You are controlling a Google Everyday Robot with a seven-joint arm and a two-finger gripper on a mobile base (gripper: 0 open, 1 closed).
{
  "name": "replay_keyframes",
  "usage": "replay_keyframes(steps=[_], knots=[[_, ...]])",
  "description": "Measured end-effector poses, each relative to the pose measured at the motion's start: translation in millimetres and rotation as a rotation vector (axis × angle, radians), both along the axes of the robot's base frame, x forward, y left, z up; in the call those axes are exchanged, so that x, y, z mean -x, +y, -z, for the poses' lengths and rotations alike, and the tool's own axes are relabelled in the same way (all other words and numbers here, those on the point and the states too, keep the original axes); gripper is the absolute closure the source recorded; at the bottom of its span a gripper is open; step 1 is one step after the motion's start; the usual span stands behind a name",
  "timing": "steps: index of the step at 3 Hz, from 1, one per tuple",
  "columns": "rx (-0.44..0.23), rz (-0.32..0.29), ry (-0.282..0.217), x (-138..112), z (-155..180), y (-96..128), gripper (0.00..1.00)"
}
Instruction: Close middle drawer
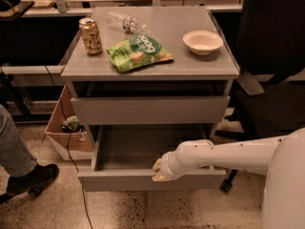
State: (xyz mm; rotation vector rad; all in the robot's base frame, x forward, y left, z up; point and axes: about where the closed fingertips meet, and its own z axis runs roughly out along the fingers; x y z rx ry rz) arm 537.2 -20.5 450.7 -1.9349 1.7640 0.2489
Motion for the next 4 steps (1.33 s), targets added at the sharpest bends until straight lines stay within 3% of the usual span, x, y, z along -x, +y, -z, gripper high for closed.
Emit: replay_keyframes(steps=[1, 2, 3, 4], knots=[[-0.005, -0.019, -0.048, -15, -10, 9, 0.33], [-0.011, -0.048, -0.176, -33, -45, 25, 0.03], [0.000, -0.066, -0.269, -38, -77, 30, 0.00], [0.029, -0.059, -0.315, -31, -101, 20, 0.00]])
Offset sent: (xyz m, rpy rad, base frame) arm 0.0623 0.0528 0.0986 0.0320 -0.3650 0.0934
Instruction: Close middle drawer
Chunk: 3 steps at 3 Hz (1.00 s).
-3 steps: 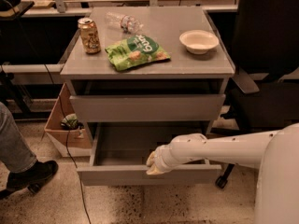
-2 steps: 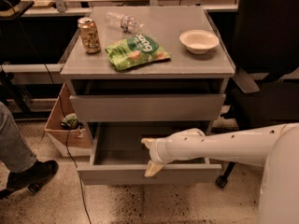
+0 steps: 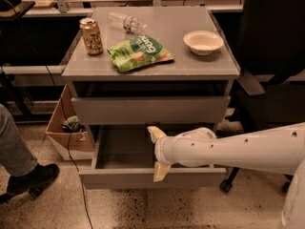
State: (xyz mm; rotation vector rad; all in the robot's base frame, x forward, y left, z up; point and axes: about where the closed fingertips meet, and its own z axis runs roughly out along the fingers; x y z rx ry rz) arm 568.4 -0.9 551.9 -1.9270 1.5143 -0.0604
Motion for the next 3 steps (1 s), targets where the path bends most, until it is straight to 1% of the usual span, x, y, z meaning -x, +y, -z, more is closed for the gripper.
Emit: replay_keyframes(steps=[1, 2, 3], knots=[[-0.008, 0.011, -0.007, 8, -5, -4, 0.00], [-0.035, 0.026, 0.023, 16, 14, -8, 0.19], [-0.072, 0.041, 0.063, 30, 43, -16, 0.42]])
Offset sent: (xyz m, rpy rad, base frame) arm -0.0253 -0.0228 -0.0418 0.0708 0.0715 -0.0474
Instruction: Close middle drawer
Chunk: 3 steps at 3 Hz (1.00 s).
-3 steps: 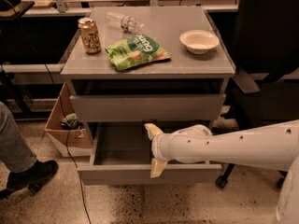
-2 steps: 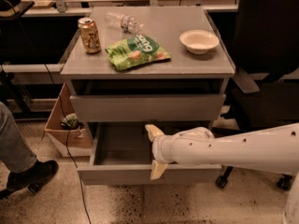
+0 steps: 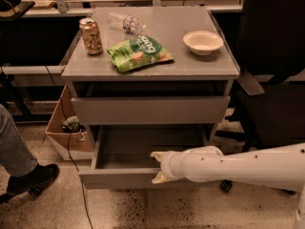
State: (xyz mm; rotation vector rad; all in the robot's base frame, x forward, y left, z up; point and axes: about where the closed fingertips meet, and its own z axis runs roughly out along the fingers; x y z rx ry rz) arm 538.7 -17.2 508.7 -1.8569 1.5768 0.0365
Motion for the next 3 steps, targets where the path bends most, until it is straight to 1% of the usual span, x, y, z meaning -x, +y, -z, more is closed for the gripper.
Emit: replay_keyframes(steps=[1, 2, 3], knots=[[-0.036, 0.019, 0.041, 13, 28, -13, 0.66], [-0.077, 0.012, 0.061, 16, 55, -19, 0.89], [-0.083, 0.010, 0.062, 16, 56, -20, 1.00]])
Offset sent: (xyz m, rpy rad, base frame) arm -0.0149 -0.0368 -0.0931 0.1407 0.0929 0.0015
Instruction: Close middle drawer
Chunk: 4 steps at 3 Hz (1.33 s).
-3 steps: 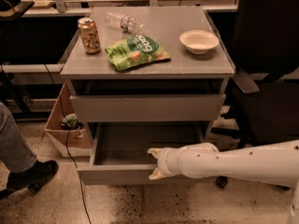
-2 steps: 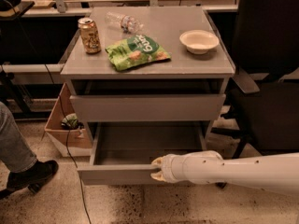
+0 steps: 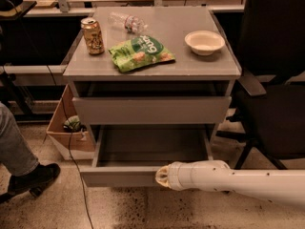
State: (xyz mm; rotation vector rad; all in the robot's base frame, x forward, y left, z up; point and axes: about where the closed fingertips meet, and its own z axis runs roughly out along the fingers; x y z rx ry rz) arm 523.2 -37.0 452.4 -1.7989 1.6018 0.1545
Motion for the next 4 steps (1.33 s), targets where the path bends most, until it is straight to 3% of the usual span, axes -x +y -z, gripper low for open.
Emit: replay_keyframes(steps=[1, 2, 3, 4], knots=[[-0.027, -0.009, -0.004, -11, 22, 4, 1.00], [-0.083, -0.028, -0.059, -45, 52, 18, 1.00], [-0.119, -0.046, -0.117, -69, 55, 29, 1.00], [-0.162, -0.074, -0.210, -96, 38, 44, 1.00]])
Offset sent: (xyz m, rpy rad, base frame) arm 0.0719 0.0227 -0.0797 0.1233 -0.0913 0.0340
